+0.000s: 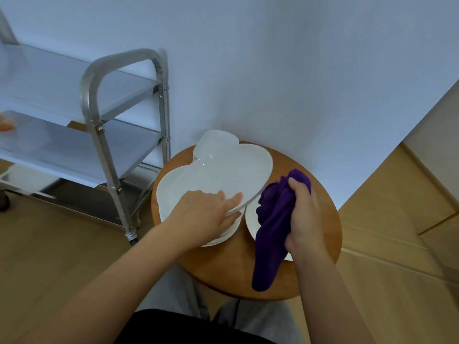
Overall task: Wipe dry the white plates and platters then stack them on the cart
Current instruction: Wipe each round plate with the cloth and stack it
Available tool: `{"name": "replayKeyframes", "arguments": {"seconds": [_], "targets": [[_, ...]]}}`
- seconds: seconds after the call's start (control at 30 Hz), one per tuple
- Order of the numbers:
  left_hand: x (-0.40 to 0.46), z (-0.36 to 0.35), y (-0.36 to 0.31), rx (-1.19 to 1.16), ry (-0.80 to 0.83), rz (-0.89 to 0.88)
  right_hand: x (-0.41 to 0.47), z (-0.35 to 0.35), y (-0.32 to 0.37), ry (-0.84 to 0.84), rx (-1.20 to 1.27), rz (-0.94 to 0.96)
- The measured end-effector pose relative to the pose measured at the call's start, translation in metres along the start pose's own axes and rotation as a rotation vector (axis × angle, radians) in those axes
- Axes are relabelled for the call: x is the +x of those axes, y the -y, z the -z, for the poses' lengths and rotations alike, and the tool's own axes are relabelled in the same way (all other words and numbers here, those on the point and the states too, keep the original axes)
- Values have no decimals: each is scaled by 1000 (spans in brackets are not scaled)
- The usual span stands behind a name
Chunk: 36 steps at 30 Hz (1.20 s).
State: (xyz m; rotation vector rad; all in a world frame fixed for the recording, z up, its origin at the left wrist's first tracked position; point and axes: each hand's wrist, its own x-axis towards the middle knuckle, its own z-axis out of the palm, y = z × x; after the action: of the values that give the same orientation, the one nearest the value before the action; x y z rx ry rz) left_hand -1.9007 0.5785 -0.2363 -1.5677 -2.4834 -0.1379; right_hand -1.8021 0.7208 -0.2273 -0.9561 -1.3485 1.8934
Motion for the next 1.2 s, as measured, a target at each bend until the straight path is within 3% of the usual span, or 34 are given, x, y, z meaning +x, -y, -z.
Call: {"name": "replayKeyframes", "arguments": {"seconds": [0.37,0.57,0.87,0.9,0.97,1.07,1.2], "targets": [[0,-48,32,176,254,-50,12,-11,-27,-37,-98,-83],[1,-61,25,120,409,49,17,-1,-34,-71,-112,-114],[1,-62,26,-76,466,174,22,10,-47,-97,-83,-153],[1,-61,21,-104,421,183,23,13,-47,-99,-72,-158],[1,-63,3,-202,167,151,24,21,-45,-103,-44,-163],[-3,-64,-41,-510,-140,136,27,43,-40,-131,5,-153],[4,-74,-73,-420,-387,117,31,75,-33,-185,85,-139]]}}
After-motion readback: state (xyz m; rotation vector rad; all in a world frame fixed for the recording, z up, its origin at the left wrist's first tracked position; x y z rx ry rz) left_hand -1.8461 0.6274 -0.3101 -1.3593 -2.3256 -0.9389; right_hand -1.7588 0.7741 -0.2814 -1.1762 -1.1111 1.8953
